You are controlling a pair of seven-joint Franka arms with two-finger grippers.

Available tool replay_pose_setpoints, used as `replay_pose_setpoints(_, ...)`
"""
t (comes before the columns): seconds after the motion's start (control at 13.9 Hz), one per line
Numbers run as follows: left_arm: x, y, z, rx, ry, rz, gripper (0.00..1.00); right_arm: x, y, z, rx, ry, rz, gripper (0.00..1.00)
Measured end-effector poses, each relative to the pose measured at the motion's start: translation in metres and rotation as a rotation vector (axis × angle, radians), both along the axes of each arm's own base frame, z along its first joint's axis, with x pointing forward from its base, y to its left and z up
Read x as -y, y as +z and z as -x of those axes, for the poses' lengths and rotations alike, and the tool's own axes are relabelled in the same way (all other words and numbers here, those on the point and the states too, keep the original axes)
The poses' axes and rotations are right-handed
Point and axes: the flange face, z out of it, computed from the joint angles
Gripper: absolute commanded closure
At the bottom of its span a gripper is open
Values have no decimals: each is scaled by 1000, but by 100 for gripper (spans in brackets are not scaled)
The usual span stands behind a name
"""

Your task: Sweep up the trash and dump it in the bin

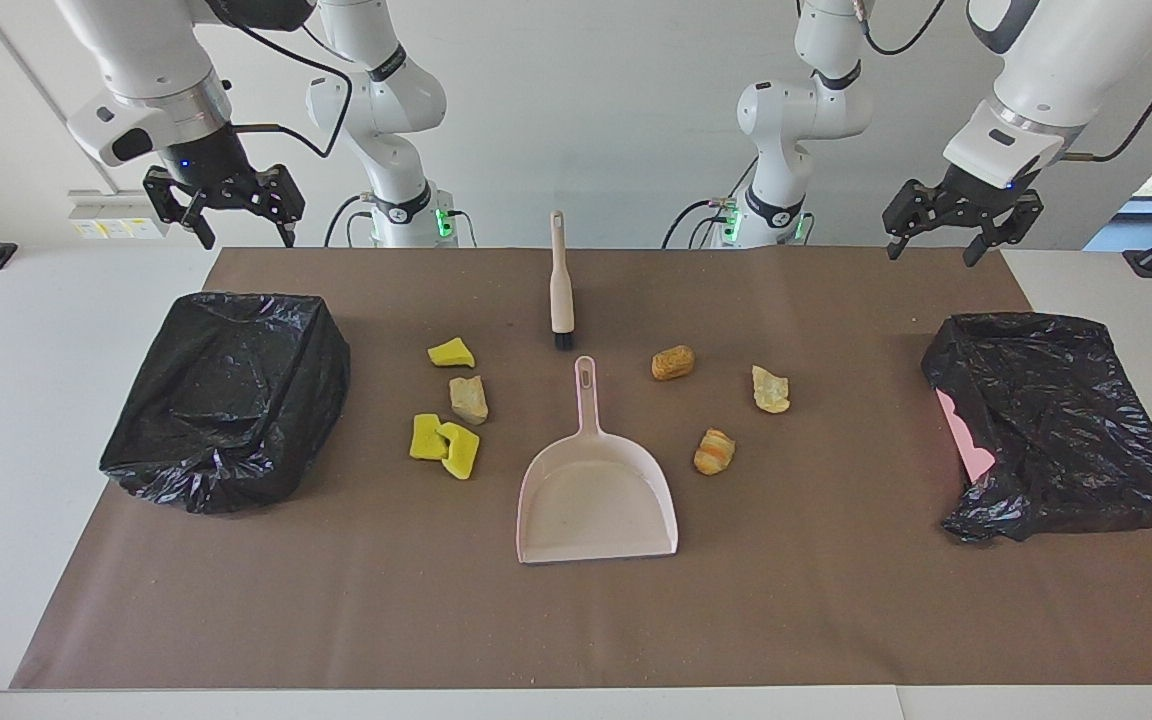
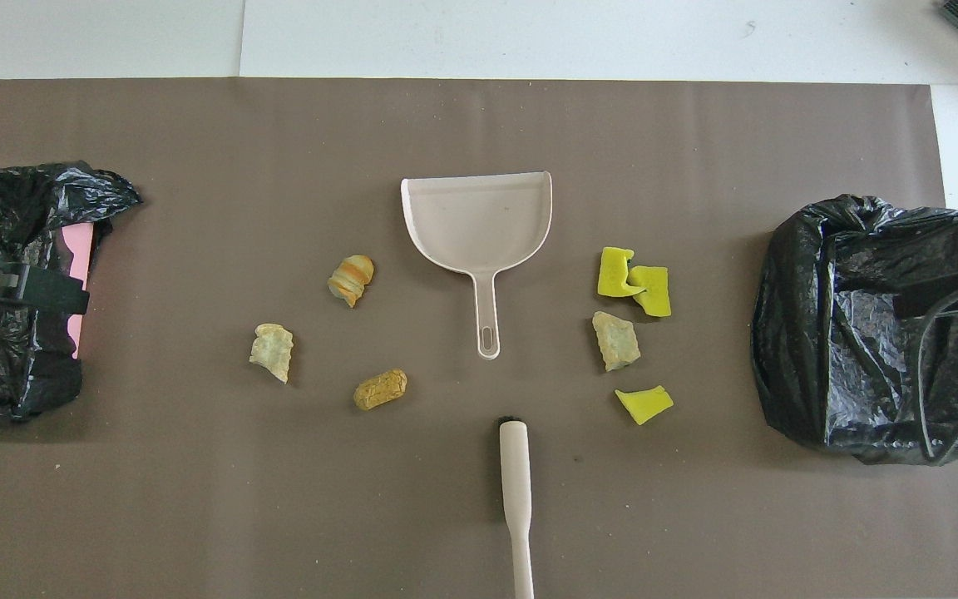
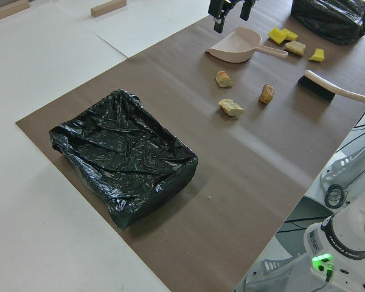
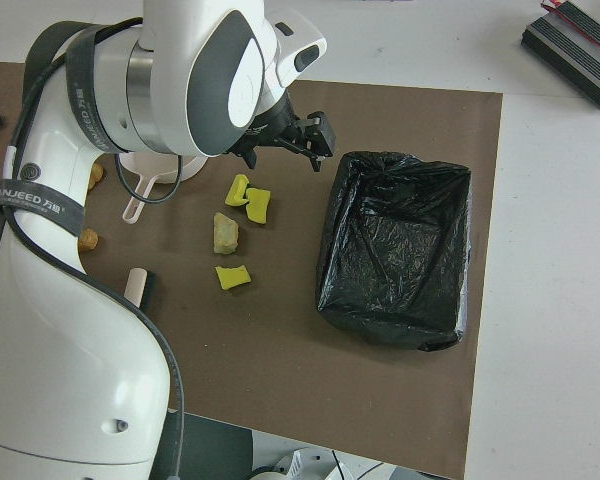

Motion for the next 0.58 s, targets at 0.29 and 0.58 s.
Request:
replay_pose_setpoints(0.29,0,1,0,4,0,0,0,0,0,0,0,0,0,0)
replay_pose_setpoints(0.58,1,1,0,5,-2,0,0,0,0,0,0,0,0,0)
